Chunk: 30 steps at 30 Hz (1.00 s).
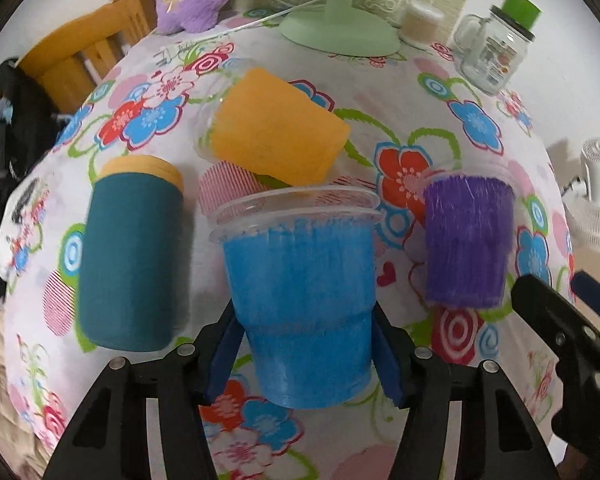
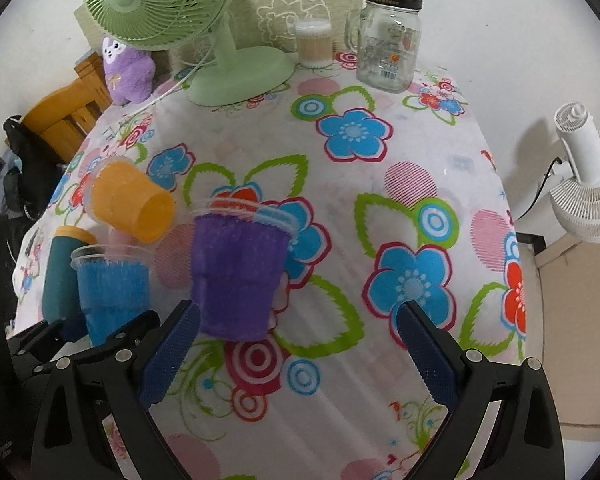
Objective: Flip cup upside down
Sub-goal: 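Lift the blue cup with the left tool toward the right tool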
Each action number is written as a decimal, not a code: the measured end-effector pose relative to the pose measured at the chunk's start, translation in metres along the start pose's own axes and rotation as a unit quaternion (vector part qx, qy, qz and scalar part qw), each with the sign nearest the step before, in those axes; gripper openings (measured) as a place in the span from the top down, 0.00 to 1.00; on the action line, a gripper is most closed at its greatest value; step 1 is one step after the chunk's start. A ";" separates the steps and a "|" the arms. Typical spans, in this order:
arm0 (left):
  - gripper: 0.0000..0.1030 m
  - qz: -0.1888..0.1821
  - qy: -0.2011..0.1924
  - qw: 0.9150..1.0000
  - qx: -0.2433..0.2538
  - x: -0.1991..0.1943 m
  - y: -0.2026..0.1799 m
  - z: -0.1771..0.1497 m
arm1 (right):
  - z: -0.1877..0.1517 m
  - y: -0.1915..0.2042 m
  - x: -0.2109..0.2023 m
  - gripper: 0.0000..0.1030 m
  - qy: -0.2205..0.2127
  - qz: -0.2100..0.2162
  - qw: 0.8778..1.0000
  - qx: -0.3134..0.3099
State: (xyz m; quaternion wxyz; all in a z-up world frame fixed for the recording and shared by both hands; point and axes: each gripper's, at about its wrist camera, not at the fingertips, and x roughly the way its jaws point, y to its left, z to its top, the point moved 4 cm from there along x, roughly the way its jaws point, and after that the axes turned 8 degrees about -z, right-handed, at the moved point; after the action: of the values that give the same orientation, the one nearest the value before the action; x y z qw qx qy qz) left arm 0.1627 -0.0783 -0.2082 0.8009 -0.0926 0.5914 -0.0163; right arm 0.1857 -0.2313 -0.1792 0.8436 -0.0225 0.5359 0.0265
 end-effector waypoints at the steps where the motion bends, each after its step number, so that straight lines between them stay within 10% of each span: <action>1: 0.40 -0.002 0.000 1.000 0.008 -0.004 0.002 -0.001 | -0.002 0.002 -0.002 0.03 0.000 0.001 1.000 -0.001; 17: 0.40 -0.013 0.012 0.989 0.149 -0.036 0.017 -0.041 | -0.050 0.040 -0.040 0.03 0.005 -0.008 1.000 0.023; 30: 0.40 -0.034 0.026 0.986 0.163 -0.024 0.031 -0.073 | -0.093 0.055 -0.033 0.03 0.029 -0.018 0.999 0.042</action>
State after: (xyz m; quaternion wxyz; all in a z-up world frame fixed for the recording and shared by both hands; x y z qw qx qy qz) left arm 0.0830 -0.0541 -0.2115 0.7884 0.0193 0.5983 -0.1417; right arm 0.0834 -0.1829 -0.1893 0.8280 0.0022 0.5607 -0.0119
